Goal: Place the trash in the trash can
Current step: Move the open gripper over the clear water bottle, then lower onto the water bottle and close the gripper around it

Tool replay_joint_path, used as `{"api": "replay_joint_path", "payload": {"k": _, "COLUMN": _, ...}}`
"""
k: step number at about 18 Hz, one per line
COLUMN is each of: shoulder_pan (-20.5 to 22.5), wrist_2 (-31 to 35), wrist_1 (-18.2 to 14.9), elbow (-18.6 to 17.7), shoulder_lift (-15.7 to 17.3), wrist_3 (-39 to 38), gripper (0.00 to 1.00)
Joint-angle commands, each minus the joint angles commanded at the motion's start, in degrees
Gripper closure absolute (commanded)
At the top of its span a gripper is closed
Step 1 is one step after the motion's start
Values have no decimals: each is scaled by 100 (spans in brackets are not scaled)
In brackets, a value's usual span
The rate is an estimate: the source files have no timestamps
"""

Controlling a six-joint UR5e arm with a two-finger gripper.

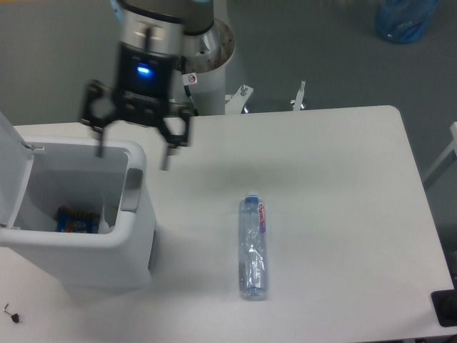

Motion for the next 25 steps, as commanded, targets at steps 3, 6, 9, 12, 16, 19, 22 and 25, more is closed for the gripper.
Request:
{"api": "replay_joint_path", "payload": {"k": 3, "shoulder_pan": 106, "wrist_2": 659, "wrist_1": 18, "elbow": 412, "shoulder_lift": -703, "wrist_3": 192, "gripper": 0}}
{"api": "replay_joint_path", "payload": {"k": 6, "shoulder_pan": 124, "wrist_2": 1125, "wrist_1": 0, "elbow": 598, "shoulder_lift": -1397, "wrist_3": 947, "gripper": 0}}
{"api": "replay_joint_path", "payload": {"k": 9, "shoulder_pan": 142, "wrist_2": 1320, "wrist_1": -9, "elbow": 843, "shoulder_lift": -2013, "wrist_3": 1310, "gripper": 0}}
{"api": "replay_joint_path", "payload": {"k": 12, "shoulder_pan": 133, "wrist_2": 1373, "wrist_1": 9, "elbow": 949, "shoulder_lift": -2382, "wrist_3": 1345, "gripper": 0}}
{"api": "replay_joint_path", "payload": {"k": 16, "shoulder_pan": 124, "wrist_2": 1390, "wrist_1": 9, "elbow": 861, "shoulder_lift": -2620, "wrist_3": 1310, "gripper": 0}}
{"api": "replay_joint_path", "payload": {"k": 19, "shoulder_pan": 54, "wrist_2": 1390, "wrist_1": 9, "elbow": 905, "shoulder_lift": -2892, "wrist_3": 1275, "gripper": 0}}
{"api": "replay_joint_path", "payload": {"k": 22, "shoulder_pan": -95, "wrist_2": 1373, "wrist_1": 70, "elbow": 1011, "shoulder_lift": -3095, "wrist_3": 1204, "gripper": 0}}
{"api": "replay_joint_path", "payload": {"k": 25, "shoulder_pan": -183, "wrist_2": 1364, "wrist_1": 79, "elbow": 1037, "shoulder_lift": -3166, "wrist_3": 1187, "gripper": 0}}
